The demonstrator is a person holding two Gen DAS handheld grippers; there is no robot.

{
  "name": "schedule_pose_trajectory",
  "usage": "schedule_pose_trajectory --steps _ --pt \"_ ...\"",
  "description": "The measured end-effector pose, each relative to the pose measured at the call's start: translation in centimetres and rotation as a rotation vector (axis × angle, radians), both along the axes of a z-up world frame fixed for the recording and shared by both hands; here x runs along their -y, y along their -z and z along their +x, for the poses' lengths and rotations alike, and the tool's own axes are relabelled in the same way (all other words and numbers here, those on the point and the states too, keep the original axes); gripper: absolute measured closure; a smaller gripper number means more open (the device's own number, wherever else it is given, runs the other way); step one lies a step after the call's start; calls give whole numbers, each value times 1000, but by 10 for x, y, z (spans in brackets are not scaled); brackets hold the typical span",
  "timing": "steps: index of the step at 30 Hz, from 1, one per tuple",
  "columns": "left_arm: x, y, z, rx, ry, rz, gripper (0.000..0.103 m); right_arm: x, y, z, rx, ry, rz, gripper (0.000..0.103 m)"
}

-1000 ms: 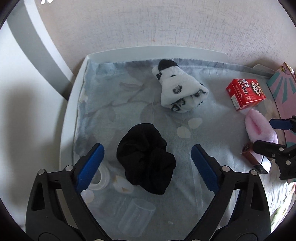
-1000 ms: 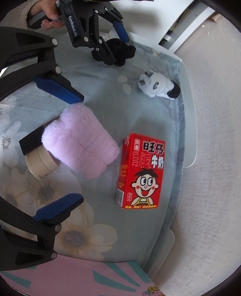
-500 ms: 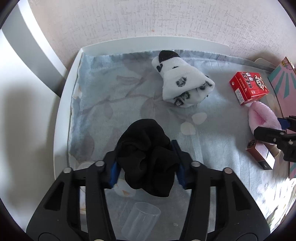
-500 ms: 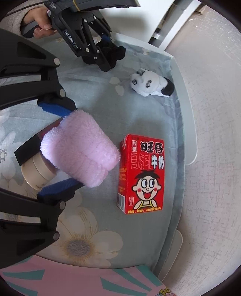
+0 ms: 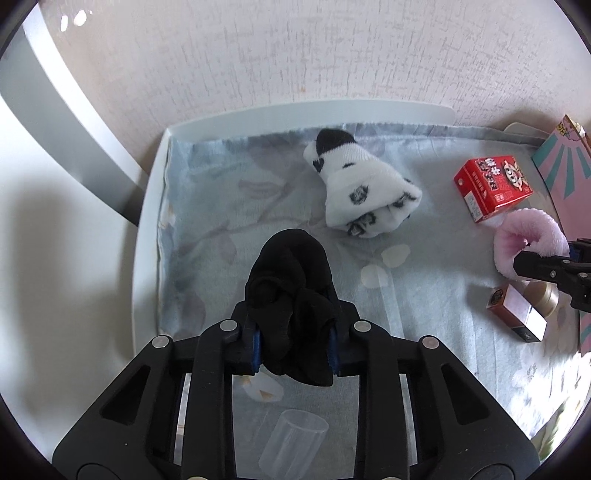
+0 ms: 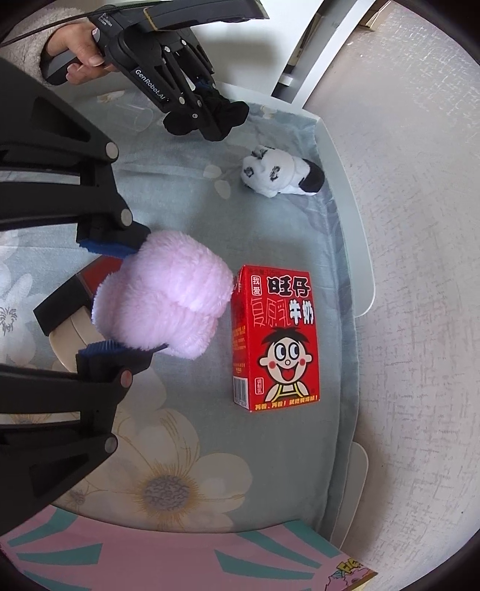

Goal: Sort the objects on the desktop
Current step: 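Grasp the black sock with left gripper while right gripper grasps pink slipper, then carry black sock and pink slipper into the box and release both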

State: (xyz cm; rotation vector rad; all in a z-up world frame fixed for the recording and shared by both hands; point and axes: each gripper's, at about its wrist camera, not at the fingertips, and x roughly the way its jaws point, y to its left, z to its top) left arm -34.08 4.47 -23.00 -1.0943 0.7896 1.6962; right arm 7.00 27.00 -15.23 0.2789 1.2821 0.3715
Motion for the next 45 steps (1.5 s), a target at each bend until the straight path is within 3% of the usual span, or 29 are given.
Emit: schedule_pose_trajectory --steps 8,16,20,29,39,45 --pt "-6 -28 -1 0 15 24 80 21 -39 -13 40 30 40 69" --pt "-12 -82 6 28 42 53 80 17 -80 -31 94 5 57 69" --pt "-13 -107 28 55 75 79 80 29 -94 -43 112 -1 78 69" --pt "-43 -154 91 75 172 164 80 115 -144 -64 230 114 38 69" --pt "-86 -168 189 147 298 187 80 201 -132 -88 214 231 23 69" --pt "-112 -162 251 174 388 163 80 235 -116 -91 184 252 2 69"
